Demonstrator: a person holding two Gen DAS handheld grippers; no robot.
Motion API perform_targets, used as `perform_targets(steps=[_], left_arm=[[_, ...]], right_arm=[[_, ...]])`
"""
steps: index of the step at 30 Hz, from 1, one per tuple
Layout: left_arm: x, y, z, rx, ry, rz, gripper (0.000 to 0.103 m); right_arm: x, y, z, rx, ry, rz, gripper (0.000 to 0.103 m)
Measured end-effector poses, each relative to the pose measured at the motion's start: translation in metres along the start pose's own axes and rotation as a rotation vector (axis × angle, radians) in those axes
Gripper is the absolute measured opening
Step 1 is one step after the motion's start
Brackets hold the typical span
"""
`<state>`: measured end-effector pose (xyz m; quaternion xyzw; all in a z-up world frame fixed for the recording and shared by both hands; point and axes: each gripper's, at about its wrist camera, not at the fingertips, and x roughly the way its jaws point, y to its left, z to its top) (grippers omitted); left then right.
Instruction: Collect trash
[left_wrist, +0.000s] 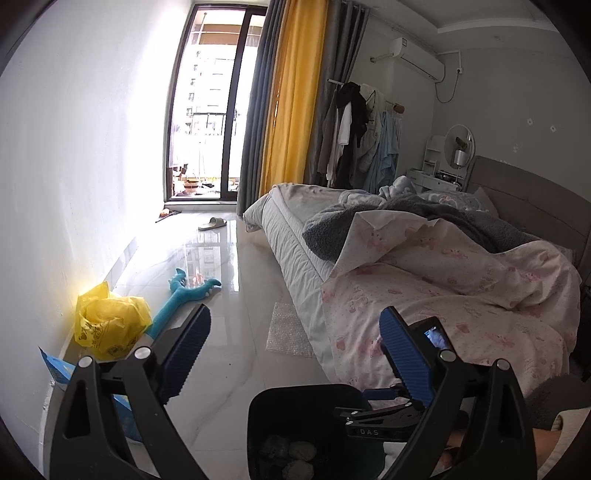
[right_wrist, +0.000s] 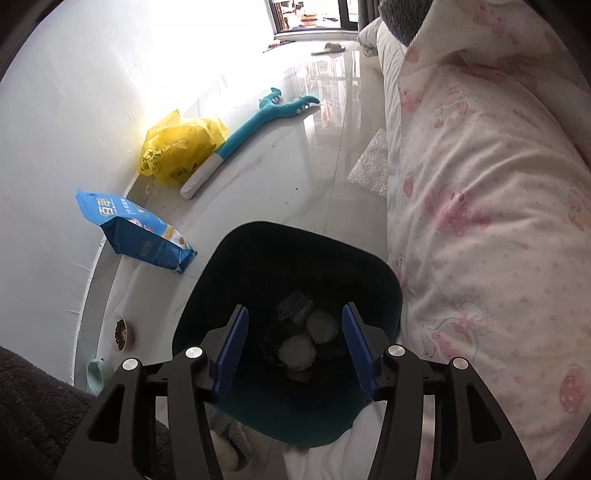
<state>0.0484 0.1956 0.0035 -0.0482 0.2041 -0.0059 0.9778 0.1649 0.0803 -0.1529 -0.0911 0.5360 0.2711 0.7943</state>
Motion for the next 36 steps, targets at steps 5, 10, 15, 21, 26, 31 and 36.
perform_targets(steps=[5, 10, 15, 21, 26, 31, 36], left_arm=[[-0.009, -0.017, 0.009, 0.057, -0.020, 0.009, 0.095], [-0.012, -0.035, 0.021, 0.068, -0.020, 0.016, 0.095], [-0.012, -0.054, 0.028, 0.063, -0.011, 0.031, 0.099], [-0.018, -0.070, 0.023, 0.065, -0.003, 0.062, 0.100], [-0.031, -0.091, 0.019, 0.063, -0.036, 0.054, 0.100], [-0.045, -0.109, 0.007, 0.079, -0.036, 0.060, 0.100], [-0.055, -0.120, 0.002, 0.098, -0.057, 0.068, 0.100]], right_arm=[[-0.052, -0.006, 0.005, -0.012, -0.123, -0.012, 0.068], [-0.111, -0.027, 0.001, 0.008, -0.256, -0.067, 0.072], [-0.166, -0.052, -0.014, 0.019, -0.395, -0.134, 0.083], [-0.217, -0.079, -0.050, 0.049, -0.500, -0.151, 0.094], [-0.262, -0.089, -0.087, 0.068, -0.595, -0.212, 0.099], [-0.300, -0.111, -0.128, 0.112, -0.659, -0.251, 0.100], [-0.326, -0.123, -0.165, 0.110, -0.715, -0.285, 0.100]])
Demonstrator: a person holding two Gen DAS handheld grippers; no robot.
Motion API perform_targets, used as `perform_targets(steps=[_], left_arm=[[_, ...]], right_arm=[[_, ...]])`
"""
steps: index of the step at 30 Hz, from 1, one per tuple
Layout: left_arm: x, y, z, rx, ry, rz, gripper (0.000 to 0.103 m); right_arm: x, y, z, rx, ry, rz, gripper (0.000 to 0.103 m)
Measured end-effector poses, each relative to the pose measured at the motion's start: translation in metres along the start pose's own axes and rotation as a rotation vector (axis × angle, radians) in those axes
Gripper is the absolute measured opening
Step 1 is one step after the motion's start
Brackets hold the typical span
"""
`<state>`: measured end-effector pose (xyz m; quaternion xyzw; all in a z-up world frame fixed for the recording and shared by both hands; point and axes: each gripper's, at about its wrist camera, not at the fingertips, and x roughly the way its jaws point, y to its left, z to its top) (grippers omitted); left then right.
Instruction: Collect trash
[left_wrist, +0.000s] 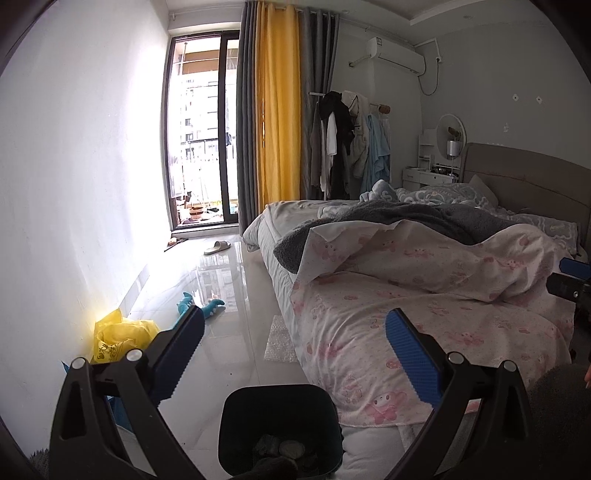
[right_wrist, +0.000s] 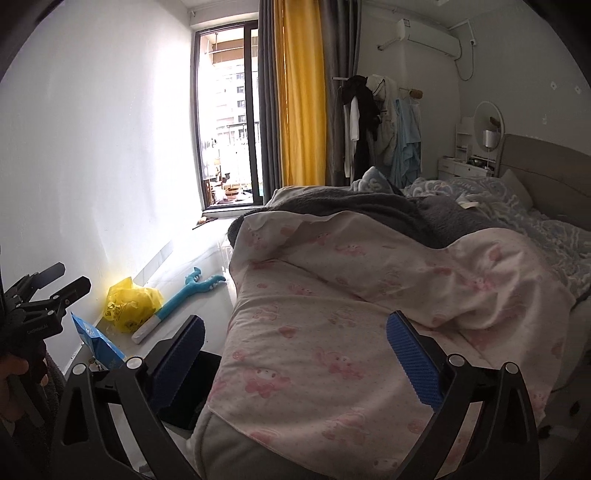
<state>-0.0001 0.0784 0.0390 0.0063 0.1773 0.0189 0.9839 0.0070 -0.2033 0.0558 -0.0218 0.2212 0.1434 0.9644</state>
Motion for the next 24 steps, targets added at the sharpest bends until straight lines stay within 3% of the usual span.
perform_targets(steps=[7, 10, 15, 24], left_arm=[[-0.006, -0.001, -0.009, -0.010, 0.010, 0.028, 0.100], [-0.009, -0.003, -0.013, -0.004, 0.011, 0.016, 0.100], [-0.009, -0.011, -0.018, 0.017, 0.010, -0.035, 0.100], [-0.010, -0.012, -0.020, 0.016, 0.009, -0.027, 0.100]], right_arm=[[-0.021, -0.027, -0.017, 0.027, -0.038, -0.031, 0.100], [-0.015, -0.035, -0.024, 0.058, -0.032, 0.019, 0.100], [-0.018, -0.029, -0.026, 0.047, -0.055, 0.073, 0.100], [-0.024, -0.020, -0.029, 0.012, -0.071, 0.084, 0.100]])
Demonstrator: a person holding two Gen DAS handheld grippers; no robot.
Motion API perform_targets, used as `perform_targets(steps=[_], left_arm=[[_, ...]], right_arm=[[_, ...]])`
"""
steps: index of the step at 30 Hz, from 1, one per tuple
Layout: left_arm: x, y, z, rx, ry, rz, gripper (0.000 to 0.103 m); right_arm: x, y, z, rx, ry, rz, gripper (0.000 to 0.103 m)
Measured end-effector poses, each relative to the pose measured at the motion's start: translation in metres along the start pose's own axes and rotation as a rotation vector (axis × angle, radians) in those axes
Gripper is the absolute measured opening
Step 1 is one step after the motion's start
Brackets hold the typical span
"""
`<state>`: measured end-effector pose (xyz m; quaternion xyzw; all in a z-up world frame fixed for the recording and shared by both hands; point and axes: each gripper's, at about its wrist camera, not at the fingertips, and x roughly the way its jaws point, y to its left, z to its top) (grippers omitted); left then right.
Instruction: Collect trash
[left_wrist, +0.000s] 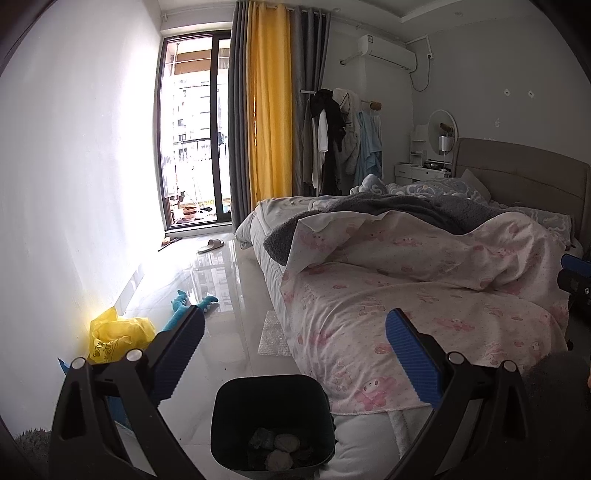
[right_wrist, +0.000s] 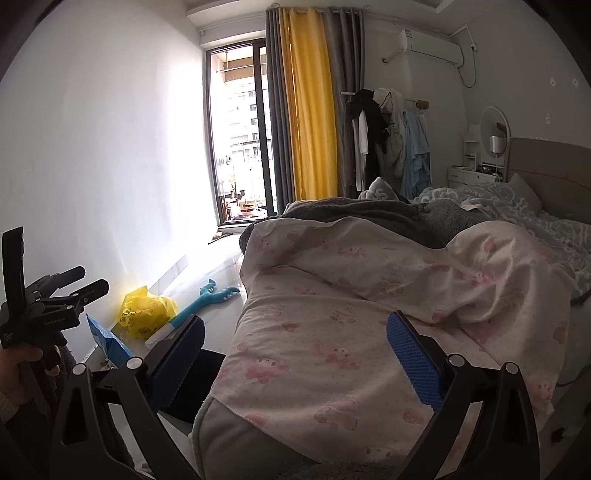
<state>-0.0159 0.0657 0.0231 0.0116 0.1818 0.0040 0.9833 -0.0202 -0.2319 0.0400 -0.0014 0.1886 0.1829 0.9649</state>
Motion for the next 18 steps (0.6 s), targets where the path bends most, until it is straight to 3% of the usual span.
perform_targets(steps=[18], left_arm=[[0.0005, -0.0041, -0.0011, 0.018, -0.005, 0.008, 0.100]], right_arm=[[0.0018, -0.0002, -0.0006, 0.005, 0.005, 0.009, 0.100]])
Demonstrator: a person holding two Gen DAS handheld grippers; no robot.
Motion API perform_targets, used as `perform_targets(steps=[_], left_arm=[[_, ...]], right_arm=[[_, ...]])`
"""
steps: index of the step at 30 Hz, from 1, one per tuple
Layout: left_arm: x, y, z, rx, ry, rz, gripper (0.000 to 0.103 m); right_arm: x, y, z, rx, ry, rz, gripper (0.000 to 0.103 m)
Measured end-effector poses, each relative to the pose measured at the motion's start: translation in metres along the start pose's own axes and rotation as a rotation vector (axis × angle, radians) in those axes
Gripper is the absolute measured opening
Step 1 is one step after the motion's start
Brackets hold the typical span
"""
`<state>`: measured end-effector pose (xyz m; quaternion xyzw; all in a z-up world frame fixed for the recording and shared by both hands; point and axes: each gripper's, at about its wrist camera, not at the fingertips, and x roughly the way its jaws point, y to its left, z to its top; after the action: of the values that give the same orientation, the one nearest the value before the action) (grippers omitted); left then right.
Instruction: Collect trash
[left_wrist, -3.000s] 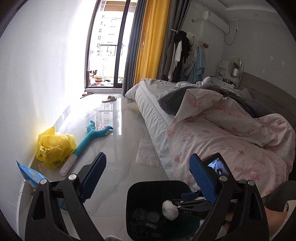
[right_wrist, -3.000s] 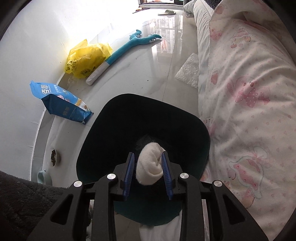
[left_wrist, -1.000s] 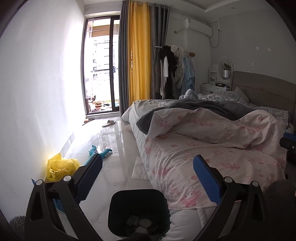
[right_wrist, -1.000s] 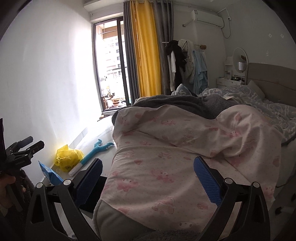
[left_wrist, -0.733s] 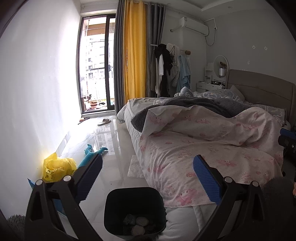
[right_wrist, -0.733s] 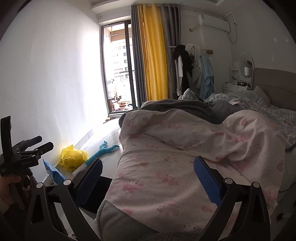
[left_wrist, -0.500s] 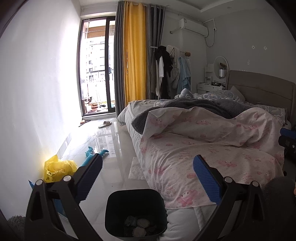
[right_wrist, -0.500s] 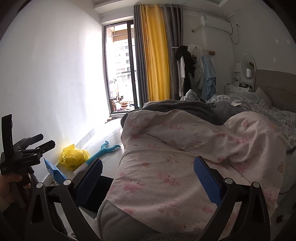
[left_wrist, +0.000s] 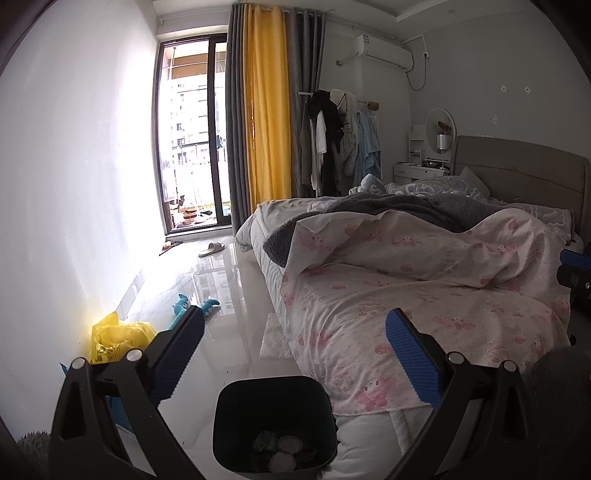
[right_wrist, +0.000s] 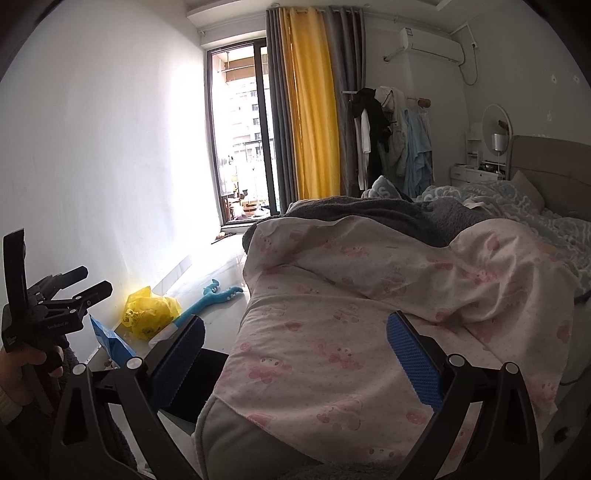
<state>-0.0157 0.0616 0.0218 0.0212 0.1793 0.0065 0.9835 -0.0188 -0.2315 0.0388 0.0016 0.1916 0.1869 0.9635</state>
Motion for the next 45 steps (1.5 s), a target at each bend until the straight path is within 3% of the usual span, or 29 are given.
perform_targets(steps=[45], left_arm=[[0.0029, 0.0003, -0.0012, -0.009, 0.019, 0.012, 0.100]], right_arm=[[0.0017, -0.0023, -0.0007, -0.008, 0.007, 0.006, 0.100]])
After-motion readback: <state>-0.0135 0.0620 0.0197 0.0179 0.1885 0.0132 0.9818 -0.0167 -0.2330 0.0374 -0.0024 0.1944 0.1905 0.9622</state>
